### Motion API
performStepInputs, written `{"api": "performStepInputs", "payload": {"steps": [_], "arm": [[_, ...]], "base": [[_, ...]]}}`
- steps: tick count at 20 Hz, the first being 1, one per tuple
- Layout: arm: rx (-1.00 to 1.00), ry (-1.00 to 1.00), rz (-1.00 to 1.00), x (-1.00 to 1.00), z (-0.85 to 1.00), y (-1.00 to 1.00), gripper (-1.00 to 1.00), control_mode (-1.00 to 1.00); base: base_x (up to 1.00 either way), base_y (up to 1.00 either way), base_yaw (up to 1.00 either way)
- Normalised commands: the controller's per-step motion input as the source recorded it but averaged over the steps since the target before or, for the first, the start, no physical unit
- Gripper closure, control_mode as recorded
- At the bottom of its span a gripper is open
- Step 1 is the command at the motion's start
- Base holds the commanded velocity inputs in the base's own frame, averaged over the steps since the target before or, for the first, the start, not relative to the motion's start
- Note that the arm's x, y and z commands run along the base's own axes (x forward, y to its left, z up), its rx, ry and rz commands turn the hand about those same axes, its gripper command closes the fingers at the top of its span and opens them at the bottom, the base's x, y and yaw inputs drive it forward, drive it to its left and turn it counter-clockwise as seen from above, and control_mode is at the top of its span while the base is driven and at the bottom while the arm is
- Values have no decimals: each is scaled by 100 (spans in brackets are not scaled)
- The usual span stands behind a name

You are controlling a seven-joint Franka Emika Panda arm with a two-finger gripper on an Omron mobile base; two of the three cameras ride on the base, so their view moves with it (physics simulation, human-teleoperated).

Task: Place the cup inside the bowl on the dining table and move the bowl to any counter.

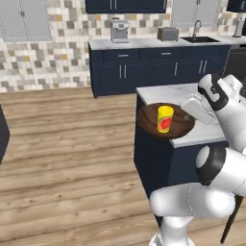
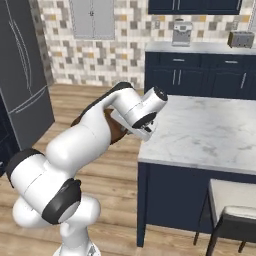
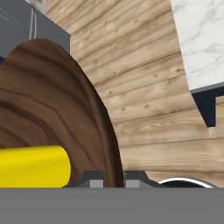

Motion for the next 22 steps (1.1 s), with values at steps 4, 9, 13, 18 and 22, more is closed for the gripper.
{"api": "performStepInputs", "payload": {"steps": [4,9,13,18,22], "arm": [[0,0,0,0,0,0,100,100],[0,0,0,0,0,0,100,100],[0,0,0,0,0,0,100,100],[0,0,0,0,0,0,100,100],[0,0,0,0,0,0,100,100]], "base": [[0,93,-3],[11,89,-6],[54,69,-6],[74,44,-2],[84,21,0]]}}
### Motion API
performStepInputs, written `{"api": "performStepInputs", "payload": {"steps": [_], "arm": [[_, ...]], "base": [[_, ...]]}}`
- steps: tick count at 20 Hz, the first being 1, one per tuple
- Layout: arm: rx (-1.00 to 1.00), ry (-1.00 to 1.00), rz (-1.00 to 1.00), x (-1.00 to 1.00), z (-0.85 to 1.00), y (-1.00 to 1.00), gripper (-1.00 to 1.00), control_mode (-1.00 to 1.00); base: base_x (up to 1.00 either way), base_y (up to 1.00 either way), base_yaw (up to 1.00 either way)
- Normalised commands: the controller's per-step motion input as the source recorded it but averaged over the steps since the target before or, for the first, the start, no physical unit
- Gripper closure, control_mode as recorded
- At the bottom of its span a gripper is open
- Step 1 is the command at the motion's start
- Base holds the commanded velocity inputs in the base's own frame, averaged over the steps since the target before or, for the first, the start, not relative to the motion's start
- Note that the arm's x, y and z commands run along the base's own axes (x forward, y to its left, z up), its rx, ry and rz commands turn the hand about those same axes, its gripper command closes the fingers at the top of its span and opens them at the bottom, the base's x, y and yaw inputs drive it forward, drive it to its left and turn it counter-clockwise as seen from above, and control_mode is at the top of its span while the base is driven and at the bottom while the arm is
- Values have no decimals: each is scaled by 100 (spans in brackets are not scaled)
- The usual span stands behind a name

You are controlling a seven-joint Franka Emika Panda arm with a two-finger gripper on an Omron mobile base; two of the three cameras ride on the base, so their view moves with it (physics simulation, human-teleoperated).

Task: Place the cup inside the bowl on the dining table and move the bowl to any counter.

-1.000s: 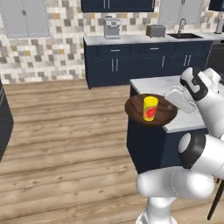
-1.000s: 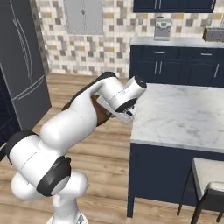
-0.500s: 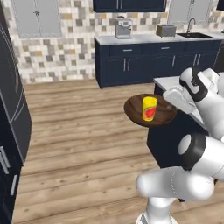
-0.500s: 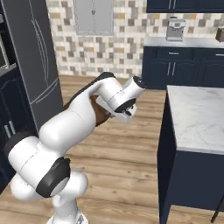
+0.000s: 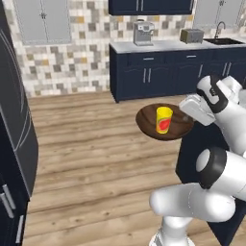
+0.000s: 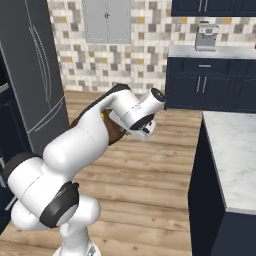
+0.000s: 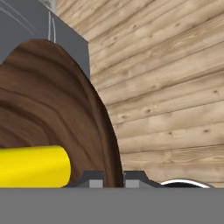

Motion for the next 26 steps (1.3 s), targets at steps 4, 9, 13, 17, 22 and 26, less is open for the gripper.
{"api": "performStepInputs", "payload": {"steps": [4,9,13,17,22,26], "arm": [[0,0,0,0,0,0,100,100],[0,0,0,0,0,0,100,100],[0,0,0,0,0,0,100,100],[0,0,0,0,0,0,100,100],[0,0,0,0,0,0,100,100],[0,0,0,0,0,0,100,100]], "base": [[91,3,0],[93,0,0],[98,0,0],[100,0,-1],[100,0,-2],[100,0,-3]]}}
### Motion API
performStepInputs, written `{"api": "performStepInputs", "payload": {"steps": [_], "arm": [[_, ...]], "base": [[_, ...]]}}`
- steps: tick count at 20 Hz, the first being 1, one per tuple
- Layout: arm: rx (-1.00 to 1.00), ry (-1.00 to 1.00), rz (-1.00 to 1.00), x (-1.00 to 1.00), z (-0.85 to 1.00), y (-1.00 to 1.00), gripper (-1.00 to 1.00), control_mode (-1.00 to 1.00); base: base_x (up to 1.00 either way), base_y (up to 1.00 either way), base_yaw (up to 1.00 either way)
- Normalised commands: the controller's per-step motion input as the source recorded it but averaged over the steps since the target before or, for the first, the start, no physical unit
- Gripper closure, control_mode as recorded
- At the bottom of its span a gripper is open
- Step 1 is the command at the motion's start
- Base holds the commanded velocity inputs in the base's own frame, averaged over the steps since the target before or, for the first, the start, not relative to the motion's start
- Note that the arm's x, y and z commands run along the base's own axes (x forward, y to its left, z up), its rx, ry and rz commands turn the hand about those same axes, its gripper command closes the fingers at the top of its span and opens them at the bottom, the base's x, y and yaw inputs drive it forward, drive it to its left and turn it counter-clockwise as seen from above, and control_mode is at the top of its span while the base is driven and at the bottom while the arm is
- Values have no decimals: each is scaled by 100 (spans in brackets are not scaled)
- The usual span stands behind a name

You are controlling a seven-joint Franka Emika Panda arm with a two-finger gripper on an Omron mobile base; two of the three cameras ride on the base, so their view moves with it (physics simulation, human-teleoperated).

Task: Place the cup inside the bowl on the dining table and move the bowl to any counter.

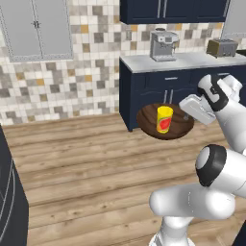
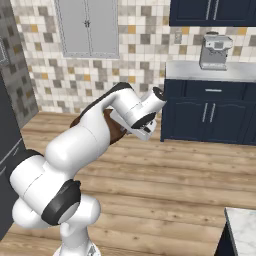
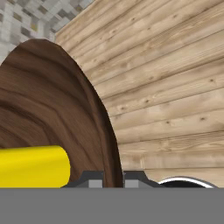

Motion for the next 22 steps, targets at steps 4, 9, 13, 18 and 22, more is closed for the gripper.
{"api": "performStepInputs", "payload": {"steps": [4,9,13,18,22], "arm": [[0,0,0,0,0,0,100,100],[0,0,0,0,0,0,100,100],[0,0,0,0,0,0,100,100],[0,0,0,0,0,0,100,100],[0,0,0,0,0,0,100,100]], "base": [[100,0,-3],[100,1,-4],[100,1,-1],[100,0,0],[100,-6,0]]}}
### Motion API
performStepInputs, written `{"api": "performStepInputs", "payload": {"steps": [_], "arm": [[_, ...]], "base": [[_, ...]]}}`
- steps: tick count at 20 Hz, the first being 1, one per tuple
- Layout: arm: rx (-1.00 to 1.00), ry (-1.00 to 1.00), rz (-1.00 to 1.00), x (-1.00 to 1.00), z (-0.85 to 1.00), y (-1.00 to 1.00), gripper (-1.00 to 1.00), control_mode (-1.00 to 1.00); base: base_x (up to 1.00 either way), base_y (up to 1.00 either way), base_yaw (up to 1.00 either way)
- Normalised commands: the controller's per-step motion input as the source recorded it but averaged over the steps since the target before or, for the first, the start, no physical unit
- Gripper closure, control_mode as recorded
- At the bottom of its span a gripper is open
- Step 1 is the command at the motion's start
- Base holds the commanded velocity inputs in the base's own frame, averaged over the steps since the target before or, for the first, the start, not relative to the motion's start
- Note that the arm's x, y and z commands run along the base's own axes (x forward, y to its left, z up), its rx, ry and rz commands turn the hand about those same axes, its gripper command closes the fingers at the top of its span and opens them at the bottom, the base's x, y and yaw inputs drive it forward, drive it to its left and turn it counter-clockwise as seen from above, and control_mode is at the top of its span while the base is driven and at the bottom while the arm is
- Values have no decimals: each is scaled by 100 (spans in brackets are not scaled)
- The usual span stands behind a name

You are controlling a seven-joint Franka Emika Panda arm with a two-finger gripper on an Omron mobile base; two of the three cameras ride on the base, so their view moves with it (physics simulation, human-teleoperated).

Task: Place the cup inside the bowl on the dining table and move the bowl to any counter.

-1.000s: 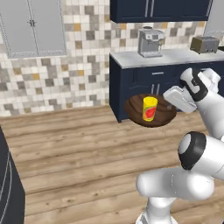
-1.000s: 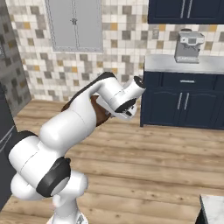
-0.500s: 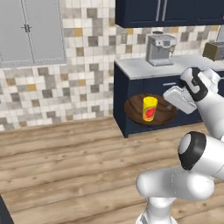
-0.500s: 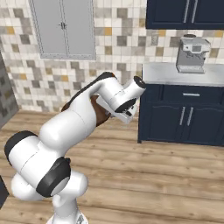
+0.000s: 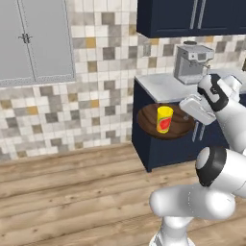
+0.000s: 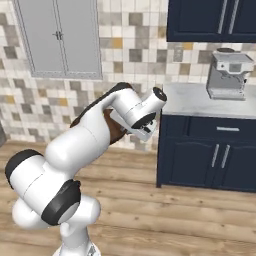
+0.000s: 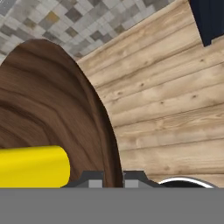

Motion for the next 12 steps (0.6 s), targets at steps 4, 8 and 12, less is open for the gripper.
{"api": "performStepInputs", "payload": {"steps": [4,8,12], "arm": [[0,0,0,0,0,0,100,100],[0,0,0,0,0,0,100,100],[0,0,0,0,0,0,100,100]], "base": [[91,-55,0],[73,-59,1],[51,-72,2]]}}
